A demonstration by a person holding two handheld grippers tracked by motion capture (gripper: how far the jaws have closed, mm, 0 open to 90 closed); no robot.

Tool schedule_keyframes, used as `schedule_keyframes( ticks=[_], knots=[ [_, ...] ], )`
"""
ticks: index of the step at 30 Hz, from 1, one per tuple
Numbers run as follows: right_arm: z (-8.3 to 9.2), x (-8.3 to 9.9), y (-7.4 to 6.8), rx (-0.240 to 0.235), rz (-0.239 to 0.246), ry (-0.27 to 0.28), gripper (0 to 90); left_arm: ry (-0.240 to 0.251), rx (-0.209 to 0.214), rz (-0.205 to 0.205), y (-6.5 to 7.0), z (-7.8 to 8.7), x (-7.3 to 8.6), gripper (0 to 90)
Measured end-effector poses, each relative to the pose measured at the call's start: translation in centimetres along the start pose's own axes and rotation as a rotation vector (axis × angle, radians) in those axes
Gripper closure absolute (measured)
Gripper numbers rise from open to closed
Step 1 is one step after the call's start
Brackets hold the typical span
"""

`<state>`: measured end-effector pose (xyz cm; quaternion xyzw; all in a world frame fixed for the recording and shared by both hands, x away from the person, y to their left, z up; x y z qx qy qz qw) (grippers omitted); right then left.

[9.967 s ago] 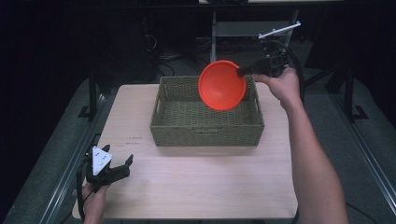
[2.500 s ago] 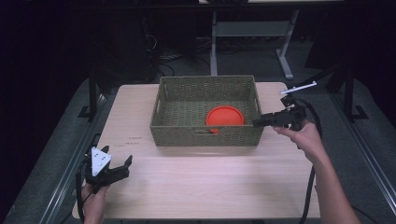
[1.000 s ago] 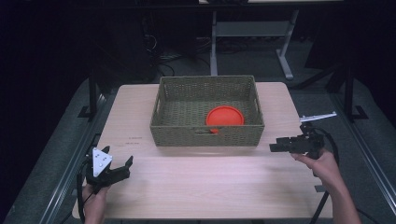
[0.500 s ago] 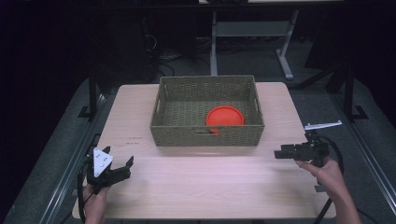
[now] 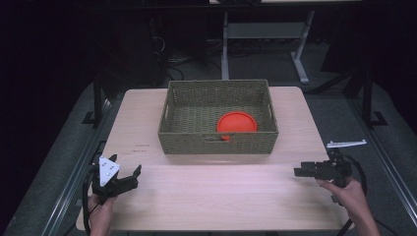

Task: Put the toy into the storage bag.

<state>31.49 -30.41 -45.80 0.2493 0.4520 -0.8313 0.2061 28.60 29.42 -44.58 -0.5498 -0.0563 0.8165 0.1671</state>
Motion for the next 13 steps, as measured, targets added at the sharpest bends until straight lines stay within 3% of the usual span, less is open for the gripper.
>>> schedule_keyframes(
  ticks=[10,13],
  knots=[
    [-0.6,2.9,-0.6,-0.005,0.041,0.03,22.7,0.001,0.006,-0.006,0.4,-0.1,-0.1,12.7],
    [-0.4,3.8,-1.5,-0.025,0.073,0.09,21.8,0.0,0.007,-0.003,0.4,-0.1,-0.1,12.7]
  ],
)
Point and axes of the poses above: each handheld gripper's, and its own axes: z roughly backward along the jaws, x roughly out of its underside, y roughly to its right, the point moved 4 cm from there along -z, roughly forward along the jaws, and after that the axes turned 8 degrees about -x, right-handed, at the moved point
